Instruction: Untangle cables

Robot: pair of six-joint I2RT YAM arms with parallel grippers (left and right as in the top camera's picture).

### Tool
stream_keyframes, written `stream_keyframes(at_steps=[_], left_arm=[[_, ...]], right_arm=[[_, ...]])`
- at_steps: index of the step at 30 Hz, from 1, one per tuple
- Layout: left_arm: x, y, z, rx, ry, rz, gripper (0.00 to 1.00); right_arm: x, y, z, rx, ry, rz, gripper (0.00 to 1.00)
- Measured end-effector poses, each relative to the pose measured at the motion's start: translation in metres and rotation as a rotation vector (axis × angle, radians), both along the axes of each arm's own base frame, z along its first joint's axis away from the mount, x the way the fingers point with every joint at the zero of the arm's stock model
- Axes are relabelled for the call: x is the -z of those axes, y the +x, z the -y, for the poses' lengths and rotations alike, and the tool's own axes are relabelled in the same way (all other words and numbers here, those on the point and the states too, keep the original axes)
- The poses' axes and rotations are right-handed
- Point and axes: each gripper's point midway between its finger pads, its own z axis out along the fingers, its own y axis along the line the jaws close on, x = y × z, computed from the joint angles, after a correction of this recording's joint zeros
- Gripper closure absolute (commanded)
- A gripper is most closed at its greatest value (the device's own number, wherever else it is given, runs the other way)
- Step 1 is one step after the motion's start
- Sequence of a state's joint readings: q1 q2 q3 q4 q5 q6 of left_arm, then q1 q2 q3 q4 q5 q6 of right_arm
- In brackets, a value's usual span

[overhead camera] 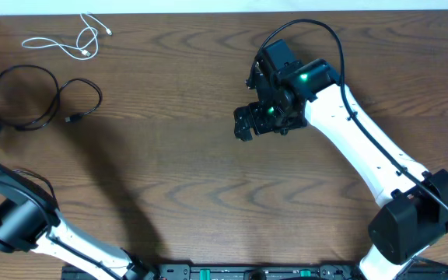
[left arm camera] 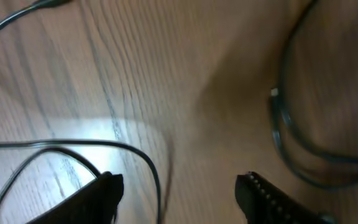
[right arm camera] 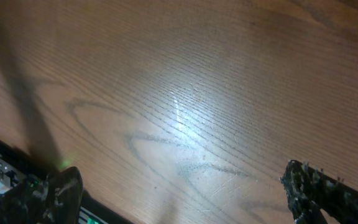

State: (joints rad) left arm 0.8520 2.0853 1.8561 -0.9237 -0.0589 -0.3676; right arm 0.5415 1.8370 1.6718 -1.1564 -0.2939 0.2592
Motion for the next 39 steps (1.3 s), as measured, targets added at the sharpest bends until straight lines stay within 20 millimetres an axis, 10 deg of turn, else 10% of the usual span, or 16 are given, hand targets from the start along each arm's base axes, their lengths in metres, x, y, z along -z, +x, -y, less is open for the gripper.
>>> stream_keyframes(at_steps=[14, 39], left_arm=[[0.014, -0.101, -0.004, -0.352, -0.194, -0.058, 0.02], [0.109, -0.072, 0.016, -0.307, -0.260, 0.121, 0.02]], right_arm=[[-0.001, 0.004, -0.003, -0.009, 0.008, 0.022, 0.01], [-0.001, 0.005, -0.003, -0.008, 0.009, 0.026, 0.01]])
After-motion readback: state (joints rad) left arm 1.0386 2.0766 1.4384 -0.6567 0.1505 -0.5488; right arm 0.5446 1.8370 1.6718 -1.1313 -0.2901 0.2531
